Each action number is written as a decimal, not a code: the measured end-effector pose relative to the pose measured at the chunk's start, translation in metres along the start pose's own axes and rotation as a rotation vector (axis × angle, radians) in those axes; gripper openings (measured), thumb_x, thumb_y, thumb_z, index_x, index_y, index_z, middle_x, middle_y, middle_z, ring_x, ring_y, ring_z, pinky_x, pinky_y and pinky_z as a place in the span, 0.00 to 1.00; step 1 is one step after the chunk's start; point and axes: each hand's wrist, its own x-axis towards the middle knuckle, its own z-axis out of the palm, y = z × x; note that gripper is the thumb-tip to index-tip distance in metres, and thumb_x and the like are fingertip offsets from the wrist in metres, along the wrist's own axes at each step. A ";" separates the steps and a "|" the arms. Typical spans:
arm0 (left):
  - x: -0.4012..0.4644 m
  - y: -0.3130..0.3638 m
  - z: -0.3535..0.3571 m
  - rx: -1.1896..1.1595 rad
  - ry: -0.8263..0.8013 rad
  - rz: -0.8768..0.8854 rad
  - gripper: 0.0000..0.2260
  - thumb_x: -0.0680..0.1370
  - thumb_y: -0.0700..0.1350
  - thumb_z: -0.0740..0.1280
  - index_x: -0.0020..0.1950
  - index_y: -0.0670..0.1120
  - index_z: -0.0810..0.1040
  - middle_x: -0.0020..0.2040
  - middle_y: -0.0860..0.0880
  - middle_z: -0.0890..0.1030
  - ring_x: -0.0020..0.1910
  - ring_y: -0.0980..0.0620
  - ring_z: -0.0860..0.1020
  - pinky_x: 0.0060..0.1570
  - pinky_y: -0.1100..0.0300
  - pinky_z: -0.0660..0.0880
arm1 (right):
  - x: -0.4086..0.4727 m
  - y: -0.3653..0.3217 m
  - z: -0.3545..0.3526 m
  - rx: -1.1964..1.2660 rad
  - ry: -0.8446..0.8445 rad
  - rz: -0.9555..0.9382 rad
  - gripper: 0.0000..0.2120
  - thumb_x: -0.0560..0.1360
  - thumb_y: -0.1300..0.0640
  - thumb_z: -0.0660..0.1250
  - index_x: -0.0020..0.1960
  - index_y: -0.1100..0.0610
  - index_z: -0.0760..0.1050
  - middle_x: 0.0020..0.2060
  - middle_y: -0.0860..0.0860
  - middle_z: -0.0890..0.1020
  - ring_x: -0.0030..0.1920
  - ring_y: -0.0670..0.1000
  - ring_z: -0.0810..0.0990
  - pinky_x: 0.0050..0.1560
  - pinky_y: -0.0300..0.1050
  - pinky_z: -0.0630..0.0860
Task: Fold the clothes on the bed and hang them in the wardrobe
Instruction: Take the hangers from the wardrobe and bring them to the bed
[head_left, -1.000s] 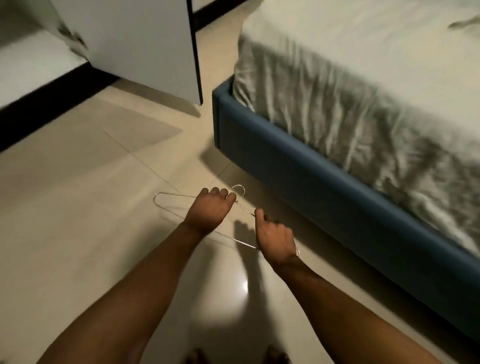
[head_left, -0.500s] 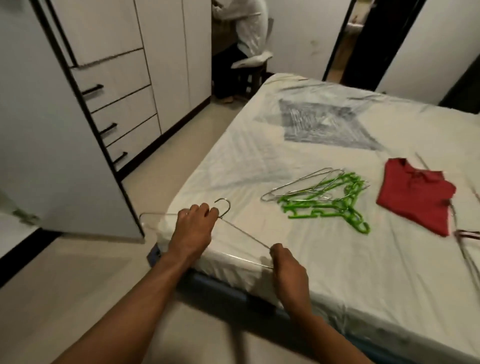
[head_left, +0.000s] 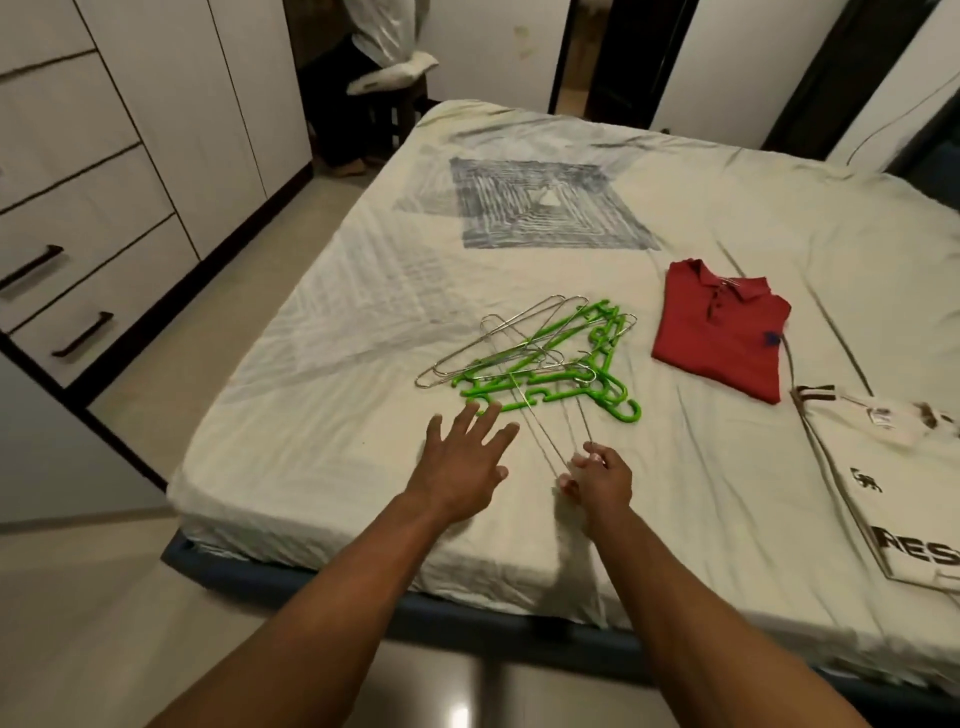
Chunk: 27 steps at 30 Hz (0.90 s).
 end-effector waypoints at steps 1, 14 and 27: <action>-0.001 0.000 0.000 0.004 -0.003 0.003 0.27 0.84 0.54 0.57 0.81 0.56 0.50 0.83 0.51 0.44 0.81 0.47 0.44 0.76 0.38 0.48 | 0.002 -0.003 -0.002 -0.041 -0.022 0.011 0.13 0.82 0.60 0.59 0.63 0.54 0.77 0.47 0.56 0.81 0.40 0.56 0.79 0.46 0.52 0.79; -0.090 0.043 -0.112 -0.047 -0.131 0.049 0.27 0.84 0.58 0.54 0.81 0.55 0.52 0.83 0.51 0.45 0.81 0.48 0.46 0.76 0.41 0.50 | -0.116 -0.081 -0.132 -0.612 -0.178 -0.281 0.20 0.83 0.55 0.61 0.73 0.56 0.69 0.73 0.54 0.70 0.72 0.55 0.69 0.70 0.44 0.63; -0.062 0.184 -0.147 -0.069 -0.181 0.244 0.24 0.83 0.54 0.59 0.78 0.52 0.61 0.81 0.48 0.54 0.78 0.45 0.56 0.71 0.44 0.59 | -0.123 -0.106 -0.268 -0.618 0.008 -0.193 0.16 0.83 0.51 0.60 0.68 0.53 0.75 0.67 0.53 0.76 0.67 0.56 0.74 0.64 0.47 0.69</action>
